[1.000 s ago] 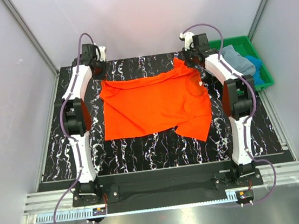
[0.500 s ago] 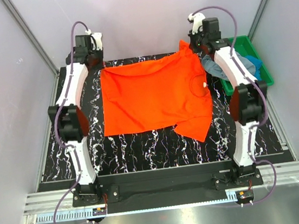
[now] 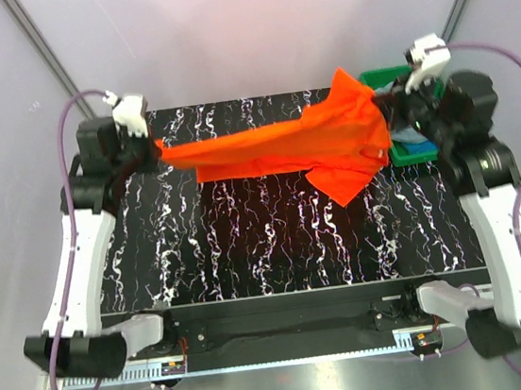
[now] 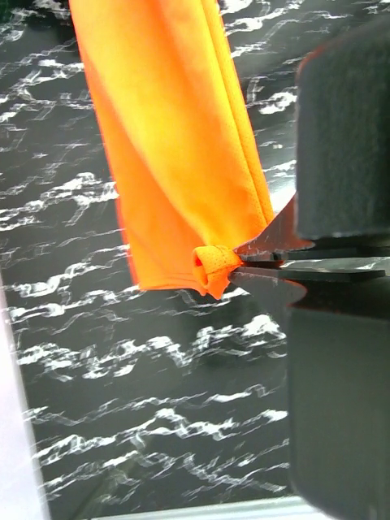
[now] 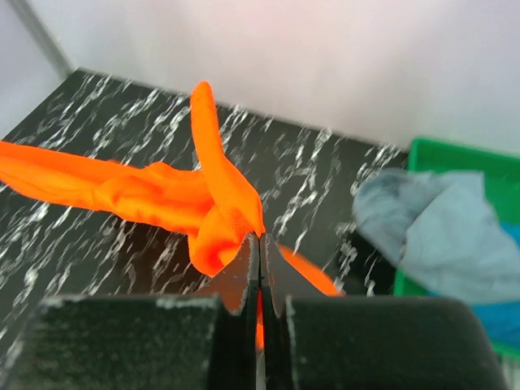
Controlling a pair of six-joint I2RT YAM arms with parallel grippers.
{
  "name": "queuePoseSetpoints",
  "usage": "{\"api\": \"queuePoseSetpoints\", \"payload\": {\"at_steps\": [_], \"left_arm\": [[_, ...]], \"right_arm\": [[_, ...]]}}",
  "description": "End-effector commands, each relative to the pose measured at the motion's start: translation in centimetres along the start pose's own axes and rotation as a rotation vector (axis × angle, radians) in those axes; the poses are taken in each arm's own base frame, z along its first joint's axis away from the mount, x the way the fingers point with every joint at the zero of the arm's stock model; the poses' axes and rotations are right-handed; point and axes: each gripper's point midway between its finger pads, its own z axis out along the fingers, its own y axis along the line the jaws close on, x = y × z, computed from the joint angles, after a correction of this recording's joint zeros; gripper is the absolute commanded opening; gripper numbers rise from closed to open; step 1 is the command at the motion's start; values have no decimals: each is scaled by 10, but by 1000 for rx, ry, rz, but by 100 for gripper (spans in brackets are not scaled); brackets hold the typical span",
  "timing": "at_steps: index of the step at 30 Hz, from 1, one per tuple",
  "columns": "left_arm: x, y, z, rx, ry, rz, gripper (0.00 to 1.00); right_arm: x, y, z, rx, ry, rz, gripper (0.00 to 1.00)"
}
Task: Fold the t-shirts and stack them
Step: Flatten the tshirt out
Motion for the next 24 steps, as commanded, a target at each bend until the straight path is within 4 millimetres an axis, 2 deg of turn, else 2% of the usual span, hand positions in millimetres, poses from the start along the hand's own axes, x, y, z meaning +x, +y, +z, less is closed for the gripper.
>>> {"api": "queuePoseSetpoints", "payload": {"at_steps": [1, 2, 3, 4, 7, 8, 9, 10, 11, 12, 13, 14, 15, 16, 18, 19, 22, 24], "left_arm": [[24, -6, -9, 12, -5, -1, 0], [18, -8, -27, 7, -50, 9, 0], [15, -8, -36, -2, -79, 12, 0], [-4, -7, -58, -27, -175, 22, 0], [-43, -4, -96, -77, -335, 51, 0], [-54, 0, -105, -107, -370, 59, 0], [-78, 1, -125, -128, -436, 70, 0], [-90, 3, -135, -146, -471, 78, 0], [-105, 6, -144, -168, -511, 82, 0], [-128, 3, -166, -173, -587, 93, 0], [-138, 1, -171, -165, -604, 101, 0], [-147, -2, -179, -158, -624, 107, 0], [-164, -4, -201, -162, -677, 113, 0], [-167, -4, -199, -164, -663, 108, 0], [-180, -4, -214, -174, -701, 122, 0], [-182, -3, -214, -185, -706, 130, 0], [-176, 3, -206, -211, -684, 137, 0], [-163, 6, -188, -212, -637, 145, 0]], "right_arm": [[43, 13, -20, -34, 117, 80, 0], [38, 17, -34, -34, 101, 76, 0], [34, 19, -42, -39, 89, 63, 0], [21, 23, -57, -44, 51, 49, 0], [-11, 25, -84, -32, -54, -14, 0], [-33, 26, -95, -22, -113, -43, 0], [-45, 25, -102, -14, -149, -73, 0], [-56, 25, -106, -5, -178, -94, 0], [-80, 26, -119, 3, -246, -122, 0], [-91, 25, -124, 13, -276, -146, 0], [-110, 26, -130, 21, -317, -159, 0], [-118, 25, -133, 29, -331, -163, 0], [-125, 24, -133, 32, -341, -165, 0], [-138, 23, -135, 43, -369, -165, 0], [-151, 22, -137, 51, -405, -163, 0], [-161, 22, -138, 55, -434, -169, 0], [-164, 14, -126, 80, -437, -165, 0], [-160, 11, -116, 86, -430, -181, 0]]}}
